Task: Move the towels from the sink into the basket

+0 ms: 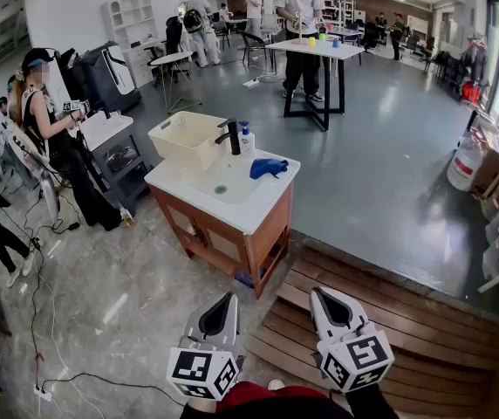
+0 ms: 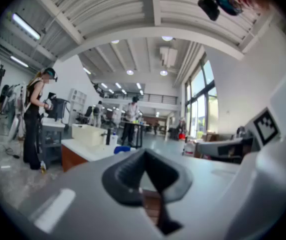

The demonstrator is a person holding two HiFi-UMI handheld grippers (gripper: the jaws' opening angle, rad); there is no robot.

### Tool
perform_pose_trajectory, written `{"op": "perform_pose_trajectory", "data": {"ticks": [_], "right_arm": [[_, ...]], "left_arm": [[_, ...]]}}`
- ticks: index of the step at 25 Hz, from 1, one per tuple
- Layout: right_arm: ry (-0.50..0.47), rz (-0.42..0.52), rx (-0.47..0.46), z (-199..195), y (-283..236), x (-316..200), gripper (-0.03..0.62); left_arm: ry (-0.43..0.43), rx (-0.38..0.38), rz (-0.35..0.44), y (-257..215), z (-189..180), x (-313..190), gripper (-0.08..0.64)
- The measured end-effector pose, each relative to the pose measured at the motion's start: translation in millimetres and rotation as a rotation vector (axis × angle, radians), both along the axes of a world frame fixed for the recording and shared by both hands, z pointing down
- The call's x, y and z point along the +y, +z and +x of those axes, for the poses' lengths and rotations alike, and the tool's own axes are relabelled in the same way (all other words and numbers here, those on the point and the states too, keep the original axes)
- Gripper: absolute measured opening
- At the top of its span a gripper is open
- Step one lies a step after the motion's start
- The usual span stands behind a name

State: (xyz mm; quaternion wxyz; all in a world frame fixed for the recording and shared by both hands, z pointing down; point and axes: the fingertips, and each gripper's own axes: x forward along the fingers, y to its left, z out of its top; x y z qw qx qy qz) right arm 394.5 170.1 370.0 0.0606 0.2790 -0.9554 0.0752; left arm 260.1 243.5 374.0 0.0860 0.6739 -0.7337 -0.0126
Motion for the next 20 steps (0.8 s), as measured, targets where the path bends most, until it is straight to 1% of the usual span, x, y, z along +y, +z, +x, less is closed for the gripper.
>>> {"op": "perform_pose_trajectory", "data": {"ticks": [8,14,20], "right_arm": [[-0.002,-0.002,-0.010,6.7,1.8,-4.2,0.006],[-0.018,0.020,-0.028,7.6,-1.0,-3.3,0.007],[-0.025,-0.001,-0.019,7.1,5.2,-9.5,0.008]], "left_arm": [[-0.006,-0.005,0.006,-0.4,1.7,0.0,0.003],[0.000,-0.007,0.001,2.3,7.8,-1.2,0.003],[-0.010,-0.001,-0.001,4.0,7.0,-5.4,0.003]]}}
